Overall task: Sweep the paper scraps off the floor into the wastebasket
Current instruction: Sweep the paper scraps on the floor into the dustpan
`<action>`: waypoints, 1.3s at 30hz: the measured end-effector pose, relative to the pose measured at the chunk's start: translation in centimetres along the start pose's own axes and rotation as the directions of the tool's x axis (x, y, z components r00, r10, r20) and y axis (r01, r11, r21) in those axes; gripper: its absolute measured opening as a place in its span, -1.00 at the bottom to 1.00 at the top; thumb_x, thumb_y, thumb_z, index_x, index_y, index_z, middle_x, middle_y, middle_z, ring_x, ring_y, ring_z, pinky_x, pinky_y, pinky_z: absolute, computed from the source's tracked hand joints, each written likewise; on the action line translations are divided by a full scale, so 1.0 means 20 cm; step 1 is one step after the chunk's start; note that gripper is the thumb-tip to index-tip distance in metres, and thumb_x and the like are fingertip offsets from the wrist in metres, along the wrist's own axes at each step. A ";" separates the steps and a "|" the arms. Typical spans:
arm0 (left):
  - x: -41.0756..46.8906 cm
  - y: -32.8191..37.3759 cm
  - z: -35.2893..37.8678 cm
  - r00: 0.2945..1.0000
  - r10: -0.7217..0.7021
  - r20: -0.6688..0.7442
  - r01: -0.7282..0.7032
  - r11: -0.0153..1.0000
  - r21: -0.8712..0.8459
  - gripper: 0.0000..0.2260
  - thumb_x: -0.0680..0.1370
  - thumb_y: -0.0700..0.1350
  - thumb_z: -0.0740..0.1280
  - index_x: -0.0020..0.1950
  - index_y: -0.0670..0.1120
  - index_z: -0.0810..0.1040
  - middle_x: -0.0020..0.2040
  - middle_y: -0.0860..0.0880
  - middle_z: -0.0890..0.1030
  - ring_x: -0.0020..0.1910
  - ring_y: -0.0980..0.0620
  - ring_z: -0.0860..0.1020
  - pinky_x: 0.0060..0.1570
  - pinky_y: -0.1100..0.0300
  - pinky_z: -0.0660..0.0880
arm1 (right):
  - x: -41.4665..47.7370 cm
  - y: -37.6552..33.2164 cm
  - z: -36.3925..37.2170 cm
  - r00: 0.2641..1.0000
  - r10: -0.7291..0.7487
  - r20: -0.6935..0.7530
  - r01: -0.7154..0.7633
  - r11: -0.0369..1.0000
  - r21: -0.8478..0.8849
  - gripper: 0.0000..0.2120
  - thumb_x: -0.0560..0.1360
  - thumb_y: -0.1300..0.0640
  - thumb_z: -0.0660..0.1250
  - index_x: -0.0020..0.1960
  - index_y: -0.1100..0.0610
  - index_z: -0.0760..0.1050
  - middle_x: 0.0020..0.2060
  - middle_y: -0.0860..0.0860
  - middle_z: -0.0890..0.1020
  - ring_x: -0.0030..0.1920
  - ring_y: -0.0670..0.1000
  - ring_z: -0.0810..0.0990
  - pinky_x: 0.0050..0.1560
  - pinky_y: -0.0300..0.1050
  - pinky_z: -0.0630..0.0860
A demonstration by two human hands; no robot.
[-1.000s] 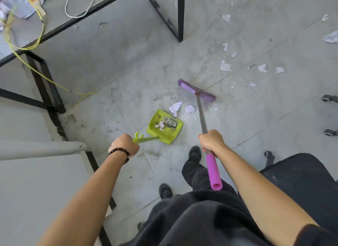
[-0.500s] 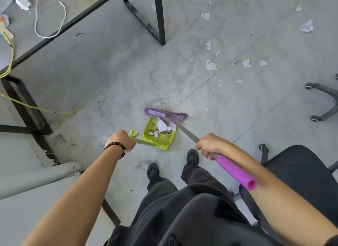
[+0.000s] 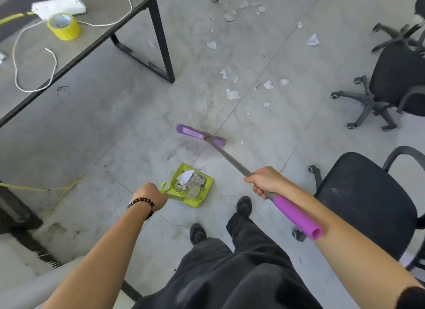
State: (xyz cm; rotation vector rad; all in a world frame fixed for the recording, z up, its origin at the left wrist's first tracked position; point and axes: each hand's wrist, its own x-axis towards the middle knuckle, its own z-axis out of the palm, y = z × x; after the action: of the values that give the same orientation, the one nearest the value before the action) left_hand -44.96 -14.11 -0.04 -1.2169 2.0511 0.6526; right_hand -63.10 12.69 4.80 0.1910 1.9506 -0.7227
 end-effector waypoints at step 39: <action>0.02 0.24 -0.16 0.992 0.109 -0.065 -0.110 0.994 -0.011 -0.80 0.49 -0.05 0.33 -0.22 -0.15 0.42 -0.34 -0.05 0.47 -0.43 -0.02 0.42 -0.45 0.26 0.31 | -0.26 0.05 -0.05 0.997 0.033 0.074 -0.058 0.926 0.374 -0.96 0.54 0.24 0.31 -0.03 0.21 0.47 -0.50 0.00 0.40 -0.61 -0.14 0.31 -0.62 -0.34 0.26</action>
State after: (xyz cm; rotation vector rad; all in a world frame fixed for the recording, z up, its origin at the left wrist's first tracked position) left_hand -50.37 -14.47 2.25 -1.1532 2.1831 0.6882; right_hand -60.99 14.93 9.10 0.4392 1.7235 -1.0561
